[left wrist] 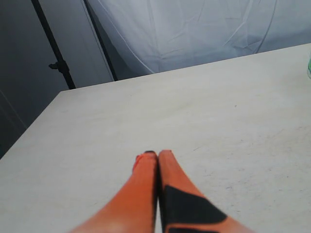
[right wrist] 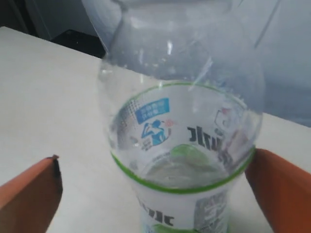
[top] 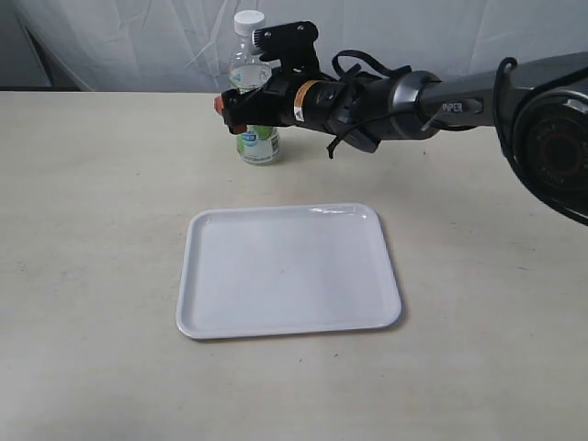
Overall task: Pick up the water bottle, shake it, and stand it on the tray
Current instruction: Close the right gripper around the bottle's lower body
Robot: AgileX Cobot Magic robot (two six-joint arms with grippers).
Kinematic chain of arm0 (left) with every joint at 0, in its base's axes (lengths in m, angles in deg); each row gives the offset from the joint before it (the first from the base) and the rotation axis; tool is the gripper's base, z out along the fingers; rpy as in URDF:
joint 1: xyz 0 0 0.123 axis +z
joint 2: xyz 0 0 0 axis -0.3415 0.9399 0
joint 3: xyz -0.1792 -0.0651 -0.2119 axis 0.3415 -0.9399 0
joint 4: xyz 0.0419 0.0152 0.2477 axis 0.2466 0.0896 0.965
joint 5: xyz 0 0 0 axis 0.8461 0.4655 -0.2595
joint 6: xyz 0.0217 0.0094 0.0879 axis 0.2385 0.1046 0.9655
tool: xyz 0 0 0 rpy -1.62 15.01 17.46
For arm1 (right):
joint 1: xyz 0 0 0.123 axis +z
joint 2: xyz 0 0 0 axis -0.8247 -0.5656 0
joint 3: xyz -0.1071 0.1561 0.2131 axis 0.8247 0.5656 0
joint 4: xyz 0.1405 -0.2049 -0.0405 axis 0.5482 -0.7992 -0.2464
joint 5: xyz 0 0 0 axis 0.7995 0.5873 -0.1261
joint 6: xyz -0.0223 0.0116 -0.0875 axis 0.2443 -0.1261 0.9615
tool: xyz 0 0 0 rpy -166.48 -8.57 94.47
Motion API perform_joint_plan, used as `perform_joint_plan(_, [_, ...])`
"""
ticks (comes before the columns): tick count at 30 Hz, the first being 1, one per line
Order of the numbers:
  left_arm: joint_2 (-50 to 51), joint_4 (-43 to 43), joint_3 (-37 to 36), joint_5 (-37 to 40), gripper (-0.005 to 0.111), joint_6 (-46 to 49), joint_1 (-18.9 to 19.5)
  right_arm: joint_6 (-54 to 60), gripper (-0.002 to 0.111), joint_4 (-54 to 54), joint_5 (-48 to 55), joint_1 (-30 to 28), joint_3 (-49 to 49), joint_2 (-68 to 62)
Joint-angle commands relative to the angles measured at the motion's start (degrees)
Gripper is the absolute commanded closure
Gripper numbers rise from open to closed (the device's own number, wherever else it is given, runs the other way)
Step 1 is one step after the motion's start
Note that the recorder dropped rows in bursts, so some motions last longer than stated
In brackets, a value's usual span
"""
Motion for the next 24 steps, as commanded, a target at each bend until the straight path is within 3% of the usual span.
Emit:
perform_joint_plan(1, [-0.2,-0.2,-0.1,-0.8,0.107,-0.4,0.0,0.4,0.004,2.0,0.5,0.3,-0.9,-1.5])
perform_joint_plan(15, [-0.2,-0.2,-0.1,-0.8,0.107,-0.4,0.0,0.4,0.004,12.8,0.4,0.7,-5.0,-4.6])
perform_joint_plan(24, [-0.2,-0.2,-0.1,-0.8,0.107,-0.4,0.0,0.7,0.004,13.2,0.6,0.7,-5.0,-4.6])
